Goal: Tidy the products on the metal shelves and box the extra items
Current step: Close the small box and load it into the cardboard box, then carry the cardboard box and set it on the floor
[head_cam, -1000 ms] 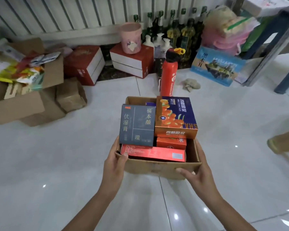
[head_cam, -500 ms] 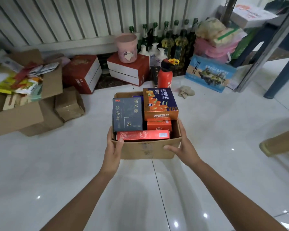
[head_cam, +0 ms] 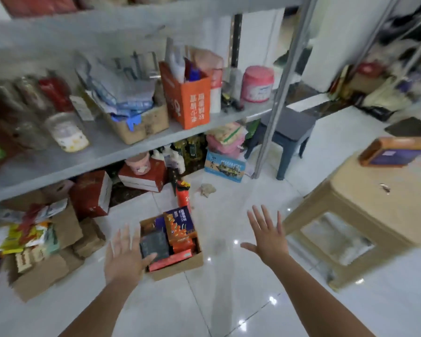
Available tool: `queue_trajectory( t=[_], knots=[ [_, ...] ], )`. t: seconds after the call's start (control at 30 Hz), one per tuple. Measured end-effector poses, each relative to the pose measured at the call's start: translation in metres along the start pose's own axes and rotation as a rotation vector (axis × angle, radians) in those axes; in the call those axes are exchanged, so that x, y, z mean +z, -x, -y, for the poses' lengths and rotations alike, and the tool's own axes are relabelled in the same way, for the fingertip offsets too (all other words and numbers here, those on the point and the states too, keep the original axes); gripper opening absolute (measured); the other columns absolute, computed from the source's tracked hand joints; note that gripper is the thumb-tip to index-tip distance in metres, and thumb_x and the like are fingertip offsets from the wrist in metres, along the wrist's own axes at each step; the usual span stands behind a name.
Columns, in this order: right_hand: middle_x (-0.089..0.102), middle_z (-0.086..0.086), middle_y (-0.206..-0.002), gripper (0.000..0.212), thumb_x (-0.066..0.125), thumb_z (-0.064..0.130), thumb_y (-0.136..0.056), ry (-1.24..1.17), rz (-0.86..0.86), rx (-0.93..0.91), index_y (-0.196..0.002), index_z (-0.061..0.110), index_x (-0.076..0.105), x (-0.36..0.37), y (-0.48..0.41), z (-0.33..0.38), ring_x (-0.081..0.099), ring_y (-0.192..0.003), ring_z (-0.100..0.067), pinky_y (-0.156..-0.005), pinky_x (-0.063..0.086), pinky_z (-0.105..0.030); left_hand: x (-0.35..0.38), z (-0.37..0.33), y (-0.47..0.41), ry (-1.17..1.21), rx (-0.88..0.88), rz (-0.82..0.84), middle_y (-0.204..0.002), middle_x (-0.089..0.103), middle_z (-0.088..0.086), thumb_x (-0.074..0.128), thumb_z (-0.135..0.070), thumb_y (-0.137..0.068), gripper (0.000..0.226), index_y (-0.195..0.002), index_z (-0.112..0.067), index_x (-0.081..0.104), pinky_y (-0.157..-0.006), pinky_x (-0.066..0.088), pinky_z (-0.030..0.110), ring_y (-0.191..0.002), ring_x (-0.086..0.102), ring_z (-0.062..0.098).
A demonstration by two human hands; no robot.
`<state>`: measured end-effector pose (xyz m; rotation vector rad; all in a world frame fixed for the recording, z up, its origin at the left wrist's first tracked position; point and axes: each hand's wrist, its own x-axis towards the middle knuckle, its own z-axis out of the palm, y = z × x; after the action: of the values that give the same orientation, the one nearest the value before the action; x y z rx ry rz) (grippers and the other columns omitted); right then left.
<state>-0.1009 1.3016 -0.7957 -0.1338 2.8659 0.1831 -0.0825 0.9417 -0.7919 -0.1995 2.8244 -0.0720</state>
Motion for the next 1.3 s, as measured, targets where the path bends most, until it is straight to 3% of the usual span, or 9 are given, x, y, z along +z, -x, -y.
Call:
queue_trajectory(
  t=[0.17, 0.2, 0.27, 0.33, 0.43, 0.83, 1.17, 1.23, 1.3],
  knots=[
    [-0.018, -0.001, -0.162, 0.087, -0.007, 0.074, -0.084, -0.149, -0.049, 0.388, -0.154, 0.023, -0.012, -0.188, 0.095, -0.112, -0.02, -0.148, -0.024, -0.115, -0.014, -0.055, -0.218, -0.075, 0.035, -0.017, 0.233, -0.137, -0.158, -0.021, 0.009, -0.026, -0.083, -0.064, 0.107, -0.15, -0.02, -0.016, -0.119, -0.005, 0.046, -0.151, -0.009, 0.03],
    [-0.016, -0.001, -0.162, 0.097, -0.022, 0.076, -0.074, -0.162, -0.067, 0.455, -0.154, 0.023, -0.011, -0.212, 0.119, -0.133, -0.018, -0.148, -0.024, -0.115, -0.014, -0.055, -0.251, -0.093, 0.042, -0.039, 0.265, -0.143, -0.158, -0.023, 0.008, -0.02, -0.081, -0.072, 0.1, -0.151, -0.021, -0.017, -0.119, -0.005, 0.047, -0.15, -0.01, 0.03],
    [-0.016, 0.0, -0.162, 0.116, -0.042, 0.076, -0.054, -0.179, -0.037, 0.575, -0.154, 0.024, -0.012, -0.246, 0.163, -0.172, -0.017, -0.149, -0.023, -0.113, -0.017, -0.053, -0.302, -0.13, 0.055, -0.108, 0.32, -0.126, -0.16, -0.022, 0.007, 0.015, -0.072, -0.092, 0.086, -0.154, -0.021, -0.015, -0.122, 0.0, 0.049, -0.15, -0.012, 0.029],
    [-0.018, 0.001, -0.162, 0.1, -0.024, 0.077, -0.07, -0.198, 0.006, 0.668, -0.154, 0.024, -0.012, -0.268, 0.194, -0.21, -0.019, -0.148, -0.023, -0.114, -0.015, -0.057, -0.339, -0.173, 0.065, -0.141, 0.382, -0.126, -0.162, -0.02, 0.008, 0.029, -0.066, -0.095, 0.087, -0.154, -0.021, -0.018, -0.121, 0.0, 0.05, -0.15, -0.014, 0.029],
    [-0.021, -0.001, -0.161, 0.082, 0.012, 0.07, -0.092, -0.198, 0.039, 0.736, -0.154, 0.021, -0.013, -0.284, 0.214, -0.267, -0.021, -0.147, -0.024, -0.116, -0.01, -0.059, -0.379, -0.252, 0.066, -0.181, 0.49, -0.162, -0.16, -0.026, 0.01, 0.027, -0.066, -0.096, 0.089, -0.151, -0.018, -0.023, -0.121, -0.004, 0.049, -0.149, -0.018, 0.03],
    [-0.027, -0.002, -0.159, 0.085, 0.019, 0.07, -0.093, -0.385, 0.051, 0.779, -0.152, 0.023, -0.02, -0.288, 0.149, -0.47, -0.025, -0.146, -0.025, -0.113, -0.015, -0.058, -0.434, -0.57, 0.048, -0.128, 0.697, -0.13, -0.159, -0.028, 0.008, 0.025, -0.069, -0.093, 0.09, -0.152, -0.019, -0.022, -0.119, -0.007, 0.049, -0.147, -0.022, 0.03],
    [-0.028, -0.004, -0.159, 0.085, 0.029, 0.066, -0.095, -0.484, 0.145, 0.727, -0.151, 0.025, -0.02, -0.241, 0.031, -0.552, -0.022, -0.147, -0.025, -0.114, -0.011, -0.057, -0.384, -0.644, -0.03, -0.241, 0.658, -0.049, -0.16, -0.023, 0.013, 0.034, -0.07, -0.091, 0.097, -0.152, -0.016, -0.02, -0.119, -0.004, 0.049, -0.149, -0.016, 0.034],
    [-0.03, -0.002, -0.158, 0.087, 0.04, 0.055, -0.098, -0.424, 0.183, 0.672, -0.148, 0.027, -0.026, -0.227, 0.01, -0.559, -0.024, -0.146, -0.026, -0.114, -0.01, -0.059, -0.372, -0.662, -0.051, -0.259, 0.682, -0.035, -0.16, -0.022, 0.013, 0.035, -0.068, -0.092, 0.096, -0.153, -0.016, -0.018, -0.119, -0.004, 0.05, -0.149, -0.015, 0.034],
    [-0.03, -0.002, -0.158, 0.092, 0.048, 0.026, -0.099, -0.332, 0.164, 0.631, -0.144, 0.028, -0.032, -0.212, -0.011, -0.567, -0.024, -0.147, -0.027, -0.116, -0.006, -0.06, -0.358, -0.684, -0.073, -0.254, 0.715, -0.025, -0.16, -0.023, 0.013, 0.033, -0.068, -0.093, 0.094, -0.153, -0.016, -0.019, -0.119, -0.004, 0.049, -0.149, -0.016, 0.034]
  ],
)
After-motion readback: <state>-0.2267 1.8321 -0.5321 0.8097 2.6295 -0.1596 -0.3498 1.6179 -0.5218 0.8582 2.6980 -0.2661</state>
